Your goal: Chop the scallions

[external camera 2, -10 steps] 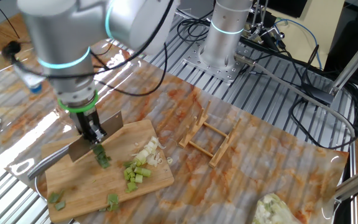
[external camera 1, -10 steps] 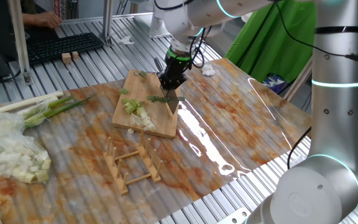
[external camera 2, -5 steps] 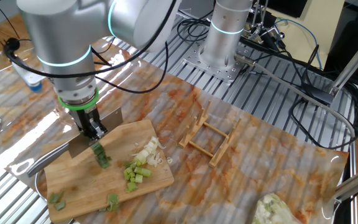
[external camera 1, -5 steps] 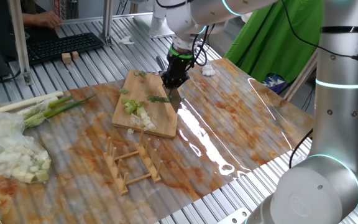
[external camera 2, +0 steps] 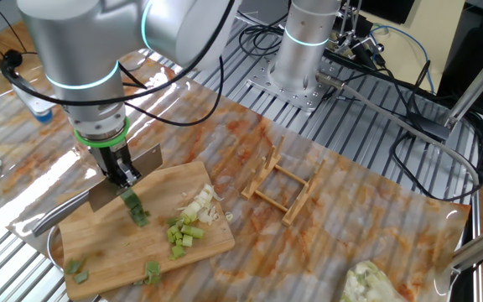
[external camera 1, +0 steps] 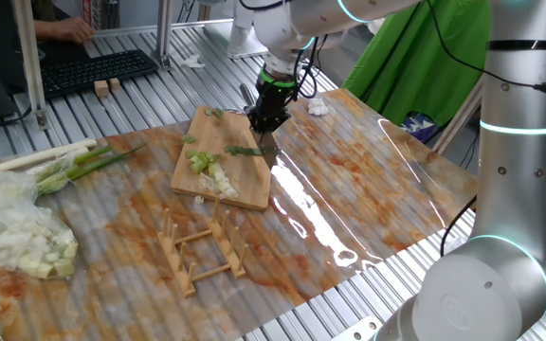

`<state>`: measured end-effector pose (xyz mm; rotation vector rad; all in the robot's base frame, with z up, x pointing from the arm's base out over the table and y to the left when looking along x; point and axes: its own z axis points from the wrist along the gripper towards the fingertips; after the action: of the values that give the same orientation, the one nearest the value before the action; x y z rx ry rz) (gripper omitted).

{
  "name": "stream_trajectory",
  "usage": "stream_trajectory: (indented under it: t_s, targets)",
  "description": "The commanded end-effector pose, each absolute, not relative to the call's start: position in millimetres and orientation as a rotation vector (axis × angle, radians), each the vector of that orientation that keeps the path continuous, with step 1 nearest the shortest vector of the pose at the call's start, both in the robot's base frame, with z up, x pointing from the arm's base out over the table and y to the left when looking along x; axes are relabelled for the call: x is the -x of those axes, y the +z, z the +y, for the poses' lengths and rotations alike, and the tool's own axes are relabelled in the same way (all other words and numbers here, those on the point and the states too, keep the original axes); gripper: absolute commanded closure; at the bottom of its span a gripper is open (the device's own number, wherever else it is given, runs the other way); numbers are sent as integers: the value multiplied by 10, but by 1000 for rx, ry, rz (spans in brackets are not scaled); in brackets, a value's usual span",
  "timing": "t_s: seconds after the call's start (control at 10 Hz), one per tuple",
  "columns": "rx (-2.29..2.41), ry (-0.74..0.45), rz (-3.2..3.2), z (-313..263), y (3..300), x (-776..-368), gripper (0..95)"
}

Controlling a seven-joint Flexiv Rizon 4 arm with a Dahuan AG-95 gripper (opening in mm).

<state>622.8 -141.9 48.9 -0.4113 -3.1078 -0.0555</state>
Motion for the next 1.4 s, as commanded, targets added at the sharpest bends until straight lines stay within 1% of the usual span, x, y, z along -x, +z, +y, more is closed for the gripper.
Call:
stream_trajectory:
  t_s: [0.1,0.2,0.3,0.5,1.1,1.4]
  targets:
    - [418,-66,-3106,-1423,467,-6235,950]
    - [432,-71,-3107,-1414,429,-6231,950]
    - [447,-85,-3122,-1385,309,-6229,950]
    - [453,-76,-3144,-1346,190,-6205,950]
    - [460,-77,-3144,-1356,225,-6188,950]
    - [447,-53,-3110,-1374,372,-6168,950]
